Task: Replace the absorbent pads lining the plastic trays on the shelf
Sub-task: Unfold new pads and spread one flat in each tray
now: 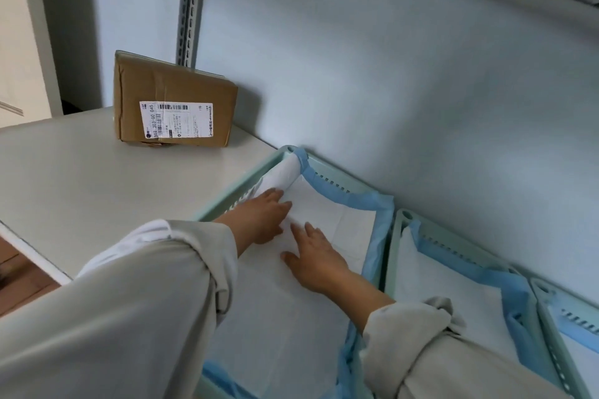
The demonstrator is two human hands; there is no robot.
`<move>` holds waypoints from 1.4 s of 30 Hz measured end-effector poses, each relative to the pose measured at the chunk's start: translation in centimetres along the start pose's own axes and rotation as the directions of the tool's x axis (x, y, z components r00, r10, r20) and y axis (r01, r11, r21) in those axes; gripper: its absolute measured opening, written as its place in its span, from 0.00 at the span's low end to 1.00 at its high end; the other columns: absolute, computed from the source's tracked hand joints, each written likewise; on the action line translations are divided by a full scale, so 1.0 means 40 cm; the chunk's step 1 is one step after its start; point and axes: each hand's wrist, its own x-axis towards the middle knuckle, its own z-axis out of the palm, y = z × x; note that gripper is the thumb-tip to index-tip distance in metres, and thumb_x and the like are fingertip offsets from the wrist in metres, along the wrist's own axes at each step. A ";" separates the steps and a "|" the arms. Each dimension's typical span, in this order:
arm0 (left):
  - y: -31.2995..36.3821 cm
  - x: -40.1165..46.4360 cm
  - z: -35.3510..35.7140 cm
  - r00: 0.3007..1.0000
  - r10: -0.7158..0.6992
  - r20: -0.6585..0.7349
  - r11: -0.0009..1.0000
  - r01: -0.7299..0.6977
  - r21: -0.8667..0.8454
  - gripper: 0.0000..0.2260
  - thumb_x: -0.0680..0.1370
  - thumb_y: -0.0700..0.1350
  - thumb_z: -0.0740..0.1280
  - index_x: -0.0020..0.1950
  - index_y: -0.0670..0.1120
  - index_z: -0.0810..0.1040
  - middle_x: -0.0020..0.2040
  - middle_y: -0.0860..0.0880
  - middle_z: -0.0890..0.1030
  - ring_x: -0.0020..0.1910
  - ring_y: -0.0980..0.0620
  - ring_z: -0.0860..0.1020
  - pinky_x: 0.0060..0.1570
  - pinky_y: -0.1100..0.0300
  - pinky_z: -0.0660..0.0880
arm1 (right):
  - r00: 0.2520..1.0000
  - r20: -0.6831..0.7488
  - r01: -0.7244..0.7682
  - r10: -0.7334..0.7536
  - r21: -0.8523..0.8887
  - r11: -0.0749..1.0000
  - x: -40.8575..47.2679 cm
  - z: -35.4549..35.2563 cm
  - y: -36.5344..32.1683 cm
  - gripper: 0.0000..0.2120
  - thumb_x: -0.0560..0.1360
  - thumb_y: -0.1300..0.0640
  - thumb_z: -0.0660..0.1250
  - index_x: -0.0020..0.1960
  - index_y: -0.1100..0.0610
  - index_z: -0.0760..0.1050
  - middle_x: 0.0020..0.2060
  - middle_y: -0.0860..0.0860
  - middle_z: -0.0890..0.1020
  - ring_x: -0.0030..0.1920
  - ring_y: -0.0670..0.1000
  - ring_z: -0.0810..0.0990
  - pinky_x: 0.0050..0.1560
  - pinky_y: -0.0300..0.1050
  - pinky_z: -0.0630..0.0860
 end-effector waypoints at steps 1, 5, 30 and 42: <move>-0.004 0.010 -0.001 0.999 0.007 0.052 1.000 -0.006 -0.017 0.31 0.78 0.51 0.64 0.77 0.45 0.55 0.78 0.42 0.50 0.78 0.46 0.49 0.75 0.51 0.53 | 0.999 0.006 0.031 -0.031 -0.022 0.999 0.007 0.001 0.001 0.31 0.81 0.44 0.52 0.78 0.50 0.43 0.78 0.52 0.45 0.78 0.54 0.45 0.77 0.53 0.50; -0.041 0.057 0.006 0.961 -0.127 0.245 0.984 0.153 -0.087 0.49 0.71 0.62 0.68 0.78 0.43 0.43 0.78 0.42 0.43 0.78 0.45 0.46 0.76 0.52 0.50 | 0.993 0.116 0.031 -0.030 -0.010 0.999 0.028 0.010 0.022 0.35 0.79 0.37 0.52 0.78 0.46 0.39 0.77 0.51 0.39 0.77 0.55 0.39 0.76 0.58 0.46; 0.010 0.257 0.033 0.972 -0.227 0.058 0.972 0.223 0.067 0.34 0.77 0.57 0.64 0.75 0.40 0.57 0.73 0.38 0.61 0.72 0.39 0.62 0.71 0.48 0.62 | 0.927 0.027 -0.374 0.374 0.031 0.927 0.199 -0.047 0.187 0.40 0.79 0.37 0.50 0.77 0.59 0.36 0.76 0.62 0.39 0.77 0.62 0.41 0.76 0.57 0.46; -0.051 0.303 0.050 0.977 -0.039 0.211 0.999 0.037 0.015 0.37 0.75 0.59 0.63 0.78 0.56 0.47 0.79 0.47 0.43 0.78 0.46 0.46 0.76 0.46 0.51 | 0.945 0.001 -0.327 0.328 0.086 0.941 0.199 -0.003 0.198 0.37 0.78 0.33 0.43 0.77 0.51 0.35 0.75 0.61 0.34 0.75 0.62 0.34 0.75 0.57 0.38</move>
